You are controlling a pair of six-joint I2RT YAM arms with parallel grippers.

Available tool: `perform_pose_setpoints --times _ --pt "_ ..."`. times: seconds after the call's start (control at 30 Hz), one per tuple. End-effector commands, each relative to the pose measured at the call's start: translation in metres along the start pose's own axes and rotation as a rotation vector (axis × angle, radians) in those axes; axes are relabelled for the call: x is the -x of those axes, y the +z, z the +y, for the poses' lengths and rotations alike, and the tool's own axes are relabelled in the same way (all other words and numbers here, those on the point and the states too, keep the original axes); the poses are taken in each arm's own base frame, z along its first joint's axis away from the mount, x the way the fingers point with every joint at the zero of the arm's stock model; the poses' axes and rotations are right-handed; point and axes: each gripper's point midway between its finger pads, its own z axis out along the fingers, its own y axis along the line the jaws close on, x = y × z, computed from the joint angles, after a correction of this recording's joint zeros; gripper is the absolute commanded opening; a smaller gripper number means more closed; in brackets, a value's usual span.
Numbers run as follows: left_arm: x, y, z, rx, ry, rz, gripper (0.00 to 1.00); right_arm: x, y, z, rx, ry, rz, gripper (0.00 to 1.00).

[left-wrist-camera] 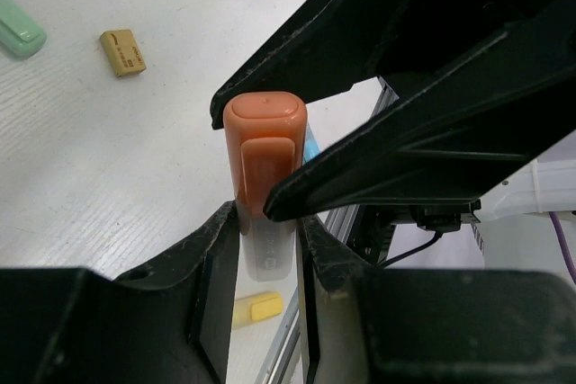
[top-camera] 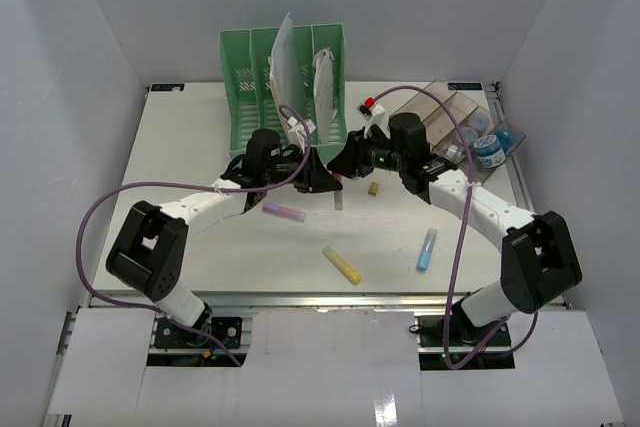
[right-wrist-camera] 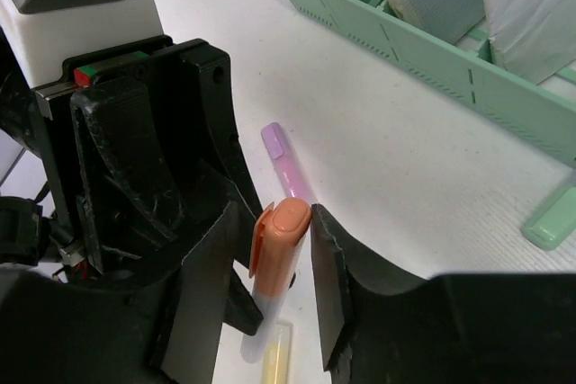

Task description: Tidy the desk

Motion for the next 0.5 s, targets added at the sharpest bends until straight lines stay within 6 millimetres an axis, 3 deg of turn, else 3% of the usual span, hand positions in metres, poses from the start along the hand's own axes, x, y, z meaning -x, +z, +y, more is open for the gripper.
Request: perform_pose_setpoints --times 0.0,0.07,0.17,0.3,0.37,0.43,0.47 --pt "0.026 -0.003 -0.025 -0.055 0.056 -0.068 0.0 0.018 0.002 0.008 0.018 -0.042 -0.056 0.35" --pt "0.026 -0.003 -0.025 -0.051 0.056 -0.07 0.0 0.018 0.003 0.008 0.025 -0.045 -0.053 0.25" --pt "0.027 -0.005 -0.026 -0.046 0.056 -0.074 0.09 0.017 0.004 0.009 0.033 -0.046 -0.05 0.17" --pt "0.028 -0.006 -0.026 -0.038 0.054 -0.08 0.4 0.021 0.0 0.014 0.043 -0.074 -0.062 0.08" --pt "0.029 -0.007 -0.026 -0.027 0.057 -0.081 0.5 0.024 -0.003 0.015 0.04 -0.091 -0.073 0.08" --pt "0.03 -0.009 -0.027 -0.023 0.073 -0.087 0.69 0.026 -0.009 0.016 0.032 -0.122 -0.086 0.08" --pt "0.029 -0.01 -0.026 -0.019 0.072 -0.089 0.7 0.029 -0.011 0.017 0.03 -0.135 -0.097 0.08"
